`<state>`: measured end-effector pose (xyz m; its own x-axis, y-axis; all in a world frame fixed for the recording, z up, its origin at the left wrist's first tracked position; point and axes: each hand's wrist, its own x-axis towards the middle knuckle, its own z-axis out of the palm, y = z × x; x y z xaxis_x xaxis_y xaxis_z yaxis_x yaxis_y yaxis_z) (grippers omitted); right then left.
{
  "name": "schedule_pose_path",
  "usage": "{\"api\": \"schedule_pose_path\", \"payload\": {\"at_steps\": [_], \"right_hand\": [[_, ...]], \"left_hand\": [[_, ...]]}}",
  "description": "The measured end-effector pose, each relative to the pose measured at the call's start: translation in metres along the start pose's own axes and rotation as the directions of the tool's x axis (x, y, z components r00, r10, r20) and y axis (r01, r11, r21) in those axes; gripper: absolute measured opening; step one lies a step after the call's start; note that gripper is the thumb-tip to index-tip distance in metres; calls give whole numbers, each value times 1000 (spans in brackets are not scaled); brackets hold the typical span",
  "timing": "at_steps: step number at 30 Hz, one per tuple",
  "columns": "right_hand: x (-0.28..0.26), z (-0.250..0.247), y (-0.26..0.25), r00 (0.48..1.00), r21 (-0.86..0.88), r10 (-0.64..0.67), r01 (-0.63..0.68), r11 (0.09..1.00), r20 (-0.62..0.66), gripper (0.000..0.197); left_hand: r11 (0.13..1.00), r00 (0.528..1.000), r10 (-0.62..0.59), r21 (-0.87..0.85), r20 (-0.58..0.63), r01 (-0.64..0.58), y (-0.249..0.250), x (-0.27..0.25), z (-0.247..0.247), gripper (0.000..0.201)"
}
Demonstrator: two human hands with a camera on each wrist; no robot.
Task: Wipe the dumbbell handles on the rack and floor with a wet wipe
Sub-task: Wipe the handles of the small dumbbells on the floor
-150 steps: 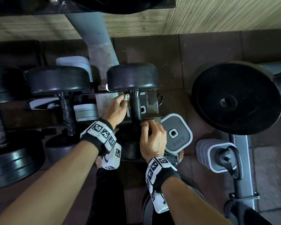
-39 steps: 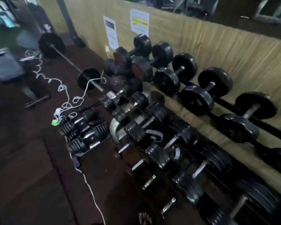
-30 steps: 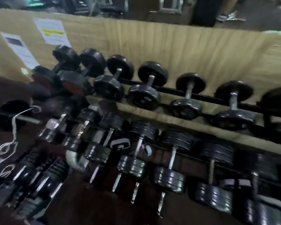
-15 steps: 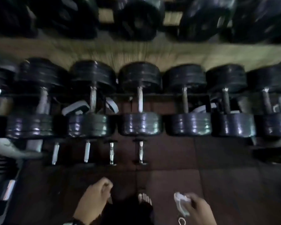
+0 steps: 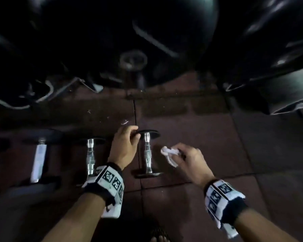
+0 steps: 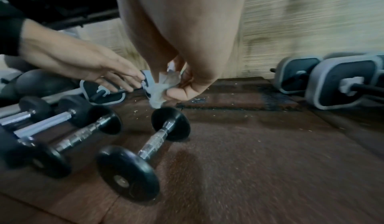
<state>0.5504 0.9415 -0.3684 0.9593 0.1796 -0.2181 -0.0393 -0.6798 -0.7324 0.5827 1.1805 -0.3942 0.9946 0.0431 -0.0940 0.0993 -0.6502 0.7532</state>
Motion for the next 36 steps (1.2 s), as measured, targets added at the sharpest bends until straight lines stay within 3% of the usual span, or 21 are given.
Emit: {"api": "schedule_pose_path", "payload": {"at_steps": [5, 8, 12, 15, 18, 24, 29, 36], "right_hand": [[55, 74, 27, 963, -108, -261, 254, 961, -62, 14], [75, 100, 31, 917, -279, -392, 357, 891, -78, 18], [88, 118, 41, 873, -459, -488, 431, 777, -7, 28], [92, 114, 39, 886, -474, -460, 386, 791, -46, 29], [91, 113, 32, 908, -485, -420, 365, 795, -5, 33], [103, 116, 40, 877, -473, -480, 412, 779, -27, 28], [88, 118, 32, 911, -411, -411, 392, 823, 47, 28], [86, 111, 26, 956, -369, -290, 284, 885, 41, 23]], "left_hand": [[991, 986, 117, 54, 119, -124, -60, 29, 47, 49], [979, 976, 200, 30, 82, -203, -78, 38, 62, 42], [953, 954, 301, -25, -12, -301, -88, 42, 63, 29], [969, 969, 246, -15, 29, -246, -81, 43, 59, 32], [978, 976, 210, -18, 61, -210, -74, 41, 57, 34], [968, 970, 245, -57, -14, -245, -83, 42, 61, 31], [973, 976, 218, -82, -2, -218, -81, 38, 57, 33], [976, 978, 206, -69, -26, -207, -80, 36, 61, 32]]}}
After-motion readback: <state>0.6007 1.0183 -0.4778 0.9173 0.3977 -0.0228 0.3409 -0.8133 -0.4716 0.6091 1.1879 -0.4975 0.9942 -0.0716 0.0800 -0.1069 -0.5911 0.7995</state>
